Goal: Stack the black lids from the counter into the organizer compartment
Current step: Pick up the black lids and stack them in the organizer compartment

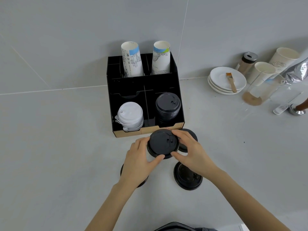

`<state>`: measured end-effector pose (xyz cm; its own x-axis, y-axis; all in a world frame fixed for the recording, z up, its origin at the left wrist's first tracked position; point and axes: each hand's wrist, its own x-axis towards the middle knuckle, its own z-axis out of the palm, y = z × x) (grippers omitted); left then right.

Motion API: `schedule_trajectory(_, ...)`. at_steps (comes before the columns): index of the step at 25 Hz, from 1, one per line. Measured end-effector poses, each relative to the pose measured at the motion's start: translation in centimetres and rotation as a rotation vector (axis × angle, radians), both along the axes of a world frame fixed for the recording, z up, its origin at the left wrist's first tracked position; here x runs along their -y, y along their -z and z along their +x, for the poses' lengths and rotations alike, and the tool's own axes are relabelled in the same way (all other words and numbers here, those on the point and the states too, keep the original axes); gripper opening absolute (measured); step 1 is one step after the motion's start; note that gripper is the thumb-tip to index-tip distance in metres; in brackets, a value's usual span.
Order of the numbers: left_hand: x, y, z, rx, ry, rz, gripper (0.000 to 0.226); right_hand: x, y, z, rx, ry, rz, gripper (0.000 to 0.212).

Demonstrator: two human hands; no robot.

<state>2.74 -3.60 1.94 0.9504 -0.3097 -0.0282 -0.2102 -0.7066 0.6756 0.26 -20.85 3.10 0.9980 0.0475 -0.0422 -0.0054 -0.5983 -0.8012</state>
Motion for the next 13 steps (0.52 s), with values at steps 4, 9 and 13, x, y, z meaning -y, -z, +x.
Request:
schedule_trajectory(4,1.5,-1.2,1.7,0.057,0.000,-0.055,0.063,1.0,-1.1,1.6,0.022,0.024,-0.026,0.057)
schedule_trajectory(9,3.1,-2.4,4.8,0.084,0.013,-0.036,0.065,2.2,-2.5,4.5,0.052,0.050,-0.060,0.056)
schedule_trajectory(13,4.2,-3.0,7.4,0.067,0.011,-0.013,0.067,2.8,-3.0,6.8,0.054,0.077,-0.054,0.054)
